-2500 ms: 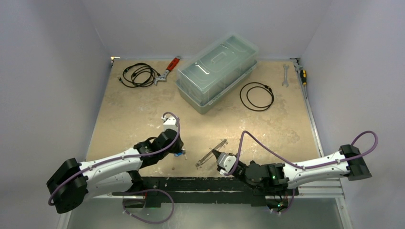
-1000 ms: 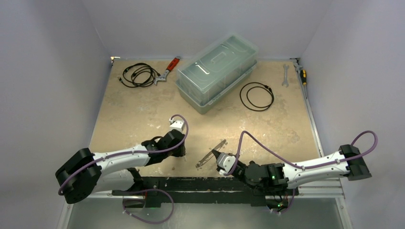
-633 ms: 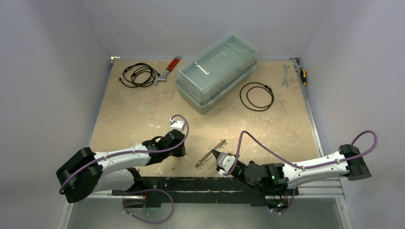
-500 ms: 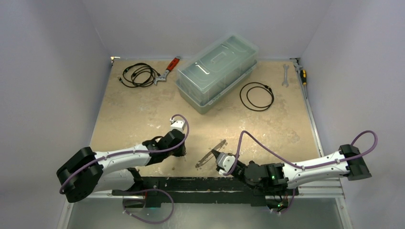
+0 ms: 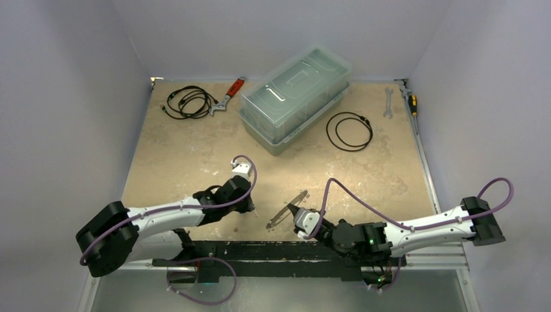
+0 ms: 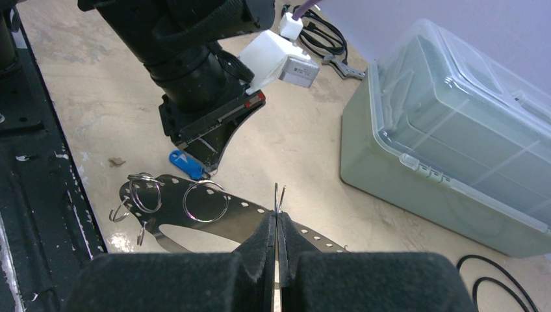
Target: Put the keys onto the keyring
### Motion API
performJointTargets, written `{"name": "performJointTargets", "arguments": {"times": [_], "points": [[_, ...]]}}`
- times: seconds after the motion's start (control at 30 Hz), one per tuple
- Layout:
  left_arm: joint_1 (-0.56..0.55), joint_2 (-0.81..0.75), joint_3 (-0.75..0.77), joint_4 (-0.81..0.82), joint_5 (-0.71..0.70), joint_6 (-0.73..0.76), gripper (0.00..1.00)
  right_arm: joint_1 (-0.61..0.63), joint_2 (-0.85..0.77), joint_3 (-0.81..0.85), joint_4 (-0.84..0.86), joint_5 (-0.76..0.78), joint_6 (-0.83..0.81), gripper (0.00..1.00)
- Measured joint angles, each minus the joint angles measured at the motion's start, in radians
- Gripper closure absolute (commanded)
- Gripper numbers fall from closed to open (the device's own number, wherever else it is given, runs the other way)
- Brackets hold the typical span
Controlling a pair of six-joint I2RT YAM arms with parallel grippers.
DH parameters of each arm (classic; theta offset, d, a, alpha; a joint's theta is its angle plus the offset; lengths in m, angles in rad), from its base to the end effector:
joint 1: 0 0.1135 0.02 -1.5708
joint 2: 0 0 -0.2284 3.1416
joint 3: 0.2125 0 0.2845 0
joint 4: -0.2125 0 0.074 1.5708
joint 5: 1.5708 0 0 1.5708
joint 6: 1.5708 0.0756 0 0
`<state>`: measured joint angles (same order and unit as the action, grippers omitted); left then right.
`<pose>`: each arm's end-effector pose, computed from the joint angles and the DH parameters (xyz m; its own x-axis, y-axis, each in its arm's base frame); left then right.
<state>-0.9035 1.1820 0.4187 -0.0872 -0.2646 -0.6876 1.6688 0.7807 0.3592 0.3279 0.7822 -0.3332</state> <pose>0.1843 -0.2020 0.0655 -0.7729 -0.0089 -0.6345 0.2082 0.9410 -0.2667 0.0273 0.2671 0.2033 0.2620 -0.2936 -0.9193 -0.7290 0.5640 -0.3879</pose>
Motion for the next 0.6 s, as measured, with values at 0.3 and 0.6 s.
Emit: {"name": "performJointTargets", "arguments": {"times": [0.3, 0.6], "points": [[0.0, -0.174, 0.006, -0.058, -0.004, 0.017, 1.0, 0.0, 0.0, 0.0, 0.0, 0.0, 0.0, 1.0], [0.0, -0.267, 0.056, -0.108, -0.002, 0.056, 1.0, 0.0, 0.0, 0.0, 0.0, -0.014, 0.0, 1.0]]}}
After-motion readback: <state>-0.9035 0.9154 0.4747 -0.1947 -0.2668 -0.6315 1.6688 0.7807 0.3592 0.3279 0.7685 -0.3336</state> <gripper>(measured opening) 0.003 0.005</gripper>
